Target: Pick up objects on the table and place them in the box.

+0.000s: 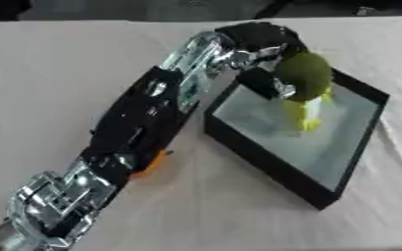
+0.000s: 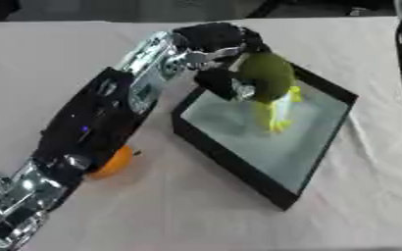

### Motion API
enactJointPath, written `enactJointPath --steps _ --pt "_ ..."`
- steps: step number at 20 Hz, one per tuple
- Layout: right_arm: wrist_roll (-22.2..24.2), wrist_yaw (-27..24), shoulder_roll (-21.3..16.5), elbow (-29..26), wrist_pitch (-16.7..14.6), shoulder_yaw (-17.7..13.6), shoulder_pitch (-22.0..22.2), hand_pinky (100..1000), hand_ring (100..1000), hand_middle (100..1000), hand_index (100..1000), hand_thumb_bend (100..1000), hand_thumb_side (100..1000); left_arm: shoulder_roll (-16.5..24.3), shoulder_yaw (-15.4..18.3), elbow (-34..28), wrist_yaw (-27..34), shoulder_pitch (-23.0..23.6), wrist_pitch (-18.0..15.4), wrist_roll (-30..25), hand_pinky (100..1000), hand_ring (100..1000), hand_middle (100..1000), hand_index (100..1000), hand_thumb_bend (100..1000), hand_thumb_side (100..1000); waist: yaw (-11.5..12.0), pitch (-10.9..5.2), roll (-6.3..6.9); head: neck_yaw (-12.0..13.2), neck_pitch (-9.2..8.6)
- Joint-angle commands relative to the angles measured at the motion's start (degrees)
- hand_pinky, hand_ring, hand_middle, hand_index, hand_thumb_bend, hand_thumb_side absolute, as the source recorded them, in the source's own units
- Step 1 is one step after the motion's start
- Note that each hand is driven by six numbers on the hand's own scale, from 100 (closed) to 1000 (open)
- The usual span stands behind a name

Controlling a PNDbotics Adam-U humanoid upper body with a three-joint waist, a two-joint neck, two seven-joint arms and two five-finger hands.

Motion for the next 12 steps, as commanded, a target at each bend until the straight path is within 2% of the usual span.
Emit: enactJointPath --steps 1,2,4,7,8,12 --pt "-0.01 0.28 -1.26 -0.32 -0.13 -0.26 -1.03 956 853 762 813 100 476 1.18 0.59 -2.71 1.67 -1.58 1.12 -0.14 868 803 791 884 107 667 0.14 -1.25 -0.35 -0.07 -0.06" --pt "-0.03 0.26 -1.41 -0.32 -0.16 -0.29 -1.01 956 853 762 813 100 473 1.39 0.59 -3.47 2.23 -1.43 1.33 -0.33 868 803 792 883 100 616 0.3 -1.31 -0.38 -0.17 -0.06" --pt "-0.12 0.15 -1.75 -0.35 -0.21 -0.41 -0.87 956 853 762 812 100 475 2.02 0.42 -5.41 3.46 -1.0 1.77 -1.05 877 813 807 904 119 620 0.65 -1.46 -0.47 -0.51 -0.06" --pt "-0.36 -0.1 -1.62 -0.16 -0.14 -0.66 -0.64 957 853 761 812 100 487 2.39 -0.04 -6.9 4.25 -0.78 1.61 -3.03 886 822 811 914 318 704 0.9 -1.65 -0.77 -0.93 -0.06" --pt "-0.38 -0.14 -1.59 -0.04 -0.1 -0.64 -0.55 956 853 761 812 100 487 2.48 -0.13 -7.2 4.4 -0.72 1.32 -3.62 885 821 810 910 352 712 1.0 -1.71 -0.89 -1.12 -0.06" --pt "-0.31 -0.15 -1.75 0.05 -0.2 -0.54 -0.29 957 853 762 813 100 479 3.44 0.06 -8.77 5.41 -0.15 1.27 -4.28 876 814 802 895 283 668 1.5 -1.91 -0.98 -1.47 -0.06"
